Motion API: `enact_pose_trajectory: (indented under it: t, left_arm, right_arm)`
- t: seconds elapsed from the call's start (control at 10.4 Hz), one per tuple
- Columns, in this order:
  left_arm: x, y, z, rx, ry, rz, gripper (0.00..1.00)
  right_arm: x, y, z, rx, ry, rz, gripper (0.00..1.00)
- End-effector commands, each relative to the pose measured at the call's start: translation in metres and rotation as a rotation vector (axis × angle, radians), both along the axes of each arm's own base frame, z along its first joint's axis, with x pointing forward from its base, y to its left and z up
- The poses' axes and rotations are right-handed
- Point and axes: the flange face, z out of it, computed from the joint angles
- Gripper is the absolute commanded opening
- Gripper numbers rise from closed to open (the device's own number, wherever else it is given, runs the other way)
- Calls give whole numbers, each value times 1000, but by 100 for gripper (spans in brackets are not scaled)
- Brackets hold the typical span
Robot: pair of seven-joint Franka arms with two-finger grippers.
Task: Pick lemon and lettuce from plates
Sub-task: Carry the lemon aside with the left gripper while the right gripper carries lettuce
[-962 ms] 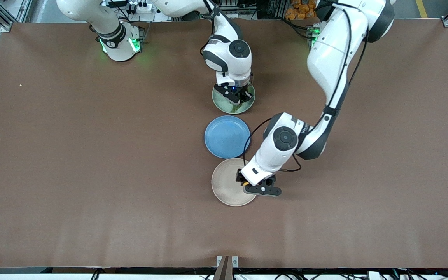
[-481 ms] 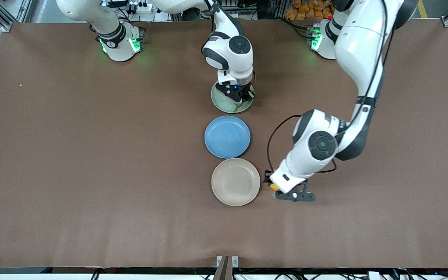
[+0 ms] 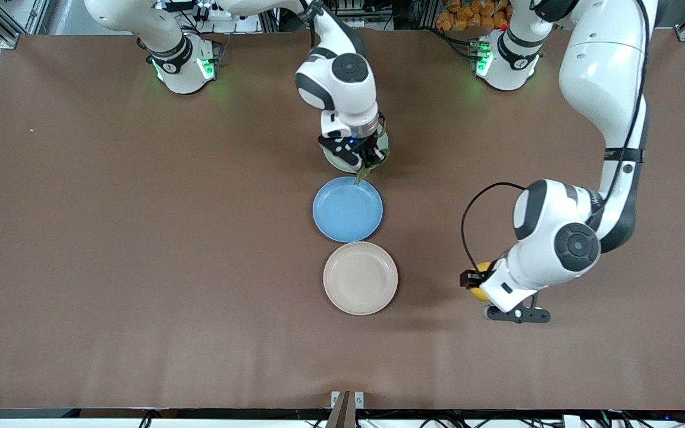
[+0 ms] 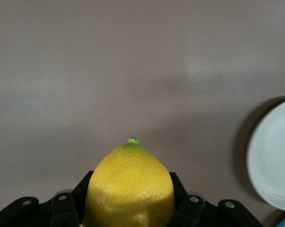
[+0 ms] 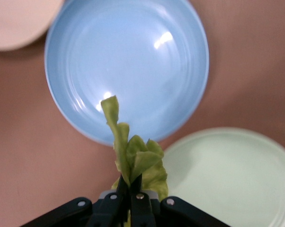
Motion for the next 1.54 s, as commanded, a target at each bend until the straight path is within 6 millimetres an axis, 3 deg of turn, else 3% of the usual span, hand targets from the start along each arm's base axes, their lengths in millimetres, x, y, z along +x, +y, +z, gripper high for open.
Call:
enact_pose_trajectory:
  t: [0.0,0.19,0.38,0.48,0.58,0.87,1.15,1.44]
  left_arm:
    - [1,45,1,29,28,-17,38]
    - [3,69,-10,45,44,10,39]
    - [0,94,-25,53,76,36,39]
    - [-2,102,-37,57,97,53,39]
    - [-4,102,-47,58,114,67,39]
    - [-10,96,-91,80,169,146,40]
    - [-15,104,-111,84,186,155,40]
    - [-22,103,-139,74,147,153,40]
  right_arm:
    - [53,-51,4,-35,1,52,0]
    - [98,-104,-2,-75,26,74,0]
    - [133,-151,3,-96,44,89,0]
    - [152,-185,7,-113,59,138,0]
    - [175,-228,11,-124,76,208,0]
    - [220,-332,12,-129,82,326,0]
    - [248,-448,7,-126,91,451,0]
    - [252,-523,18,-189,115,591,0]
